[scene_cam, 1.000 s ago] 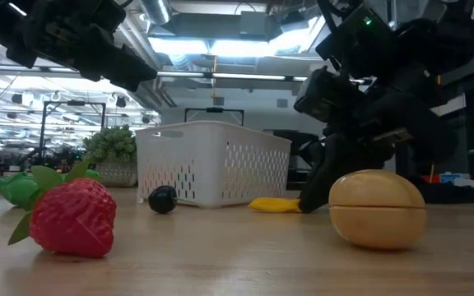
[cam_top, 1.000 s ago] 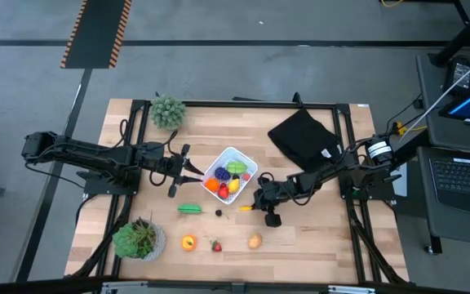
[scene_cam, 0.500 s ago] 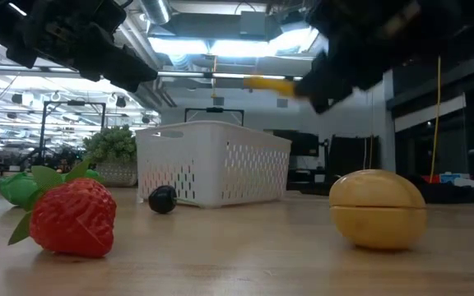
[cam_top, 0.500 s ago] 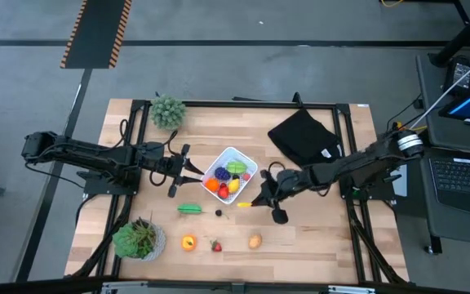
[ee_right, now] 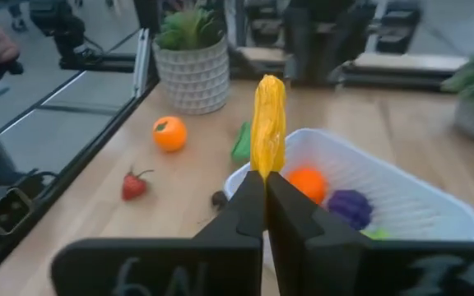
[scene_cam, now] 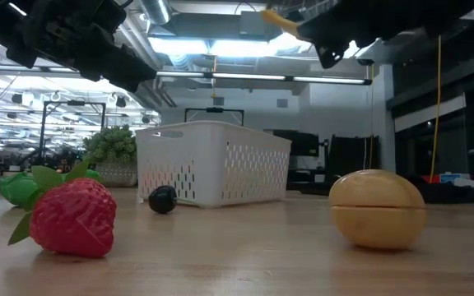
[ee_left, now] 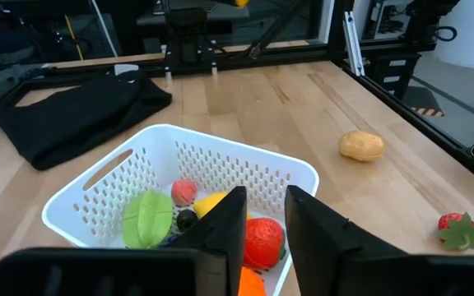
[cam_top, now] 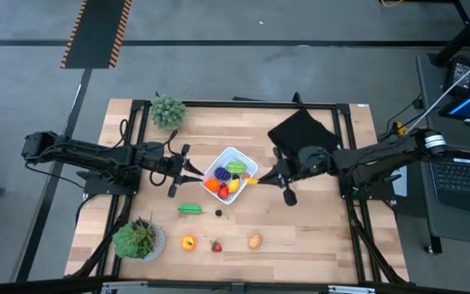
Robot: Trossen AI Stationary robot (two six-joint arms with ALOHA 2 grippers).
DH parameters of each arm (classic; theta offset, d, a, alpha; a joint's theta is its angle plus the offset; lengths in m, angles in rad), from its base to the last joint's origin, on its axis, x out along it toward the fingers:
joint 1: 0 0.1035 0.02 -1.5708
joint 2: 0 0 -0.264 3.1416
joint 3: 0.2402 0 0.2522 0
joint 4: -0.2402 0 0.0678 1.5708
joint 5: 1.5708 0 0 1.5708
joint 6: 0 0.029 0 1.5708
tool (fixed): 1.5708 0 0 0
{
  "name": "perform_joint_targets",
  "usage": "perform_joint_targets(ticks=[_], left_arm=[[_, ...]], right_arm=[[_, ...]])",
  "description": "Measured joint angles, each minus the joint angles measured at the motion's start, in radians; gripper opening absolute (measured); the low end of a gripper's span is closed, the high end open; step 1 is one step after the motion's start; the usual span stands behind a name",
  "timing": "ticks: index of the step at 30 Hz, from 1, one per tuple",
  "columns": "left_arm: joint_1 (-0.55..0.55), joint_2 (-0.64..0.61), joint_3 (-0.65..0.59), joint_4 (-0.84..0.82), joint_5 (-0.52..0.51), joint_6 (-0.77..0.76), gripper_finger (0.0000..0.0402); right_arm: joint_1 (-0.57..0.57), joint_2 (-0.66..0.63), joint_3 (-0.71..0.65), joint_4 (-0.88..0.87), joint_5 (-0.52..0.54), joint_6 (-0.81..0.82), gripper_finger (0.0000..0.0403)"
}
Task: Pick and placing Produce into tupperware
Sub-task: Put the corn into the white bin
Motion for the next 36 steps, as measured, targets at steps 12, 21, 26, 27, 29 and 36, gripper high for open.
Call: perform_joint_targets(ticks=[12,21,26,27,29,36], left_arm=[[0.0,0.002,0.0,0.008,0.0,0.026,0.0053],[0.001,0.002,0.0,0.009,0.0,0.068,0.0034],[0.001,0.002,0.0,0.009,0.0,0.104,0.0024],[0.001,0.002,0.0,0.01,0.0,0.105,0.0021],[0.001,0.002,0.0,0.01,0.0,0.106,0.0018],[0.001,0.002,0.0,0.005,0.0,0.106,0.0004]], right_arm=[[-0.091,-0.009,-0.251,0.479,-0.018,-0.043,0.0004],[-0.117,-0.004,-0.329,0.641,0.052,-0.039,0.0004],[-0.131,0.058,-0.263,0.642,0.06,-0.042,0.0004],[-0.136,0.079,-0.25,0.642,0.061,-0.042,0.0004],[-0.145,0.13,-0.223,0.641,0.061,-0.041,0.0004],[-0.169,0.344,-0.131,0.791,0.061,-0.01,0.0004]])
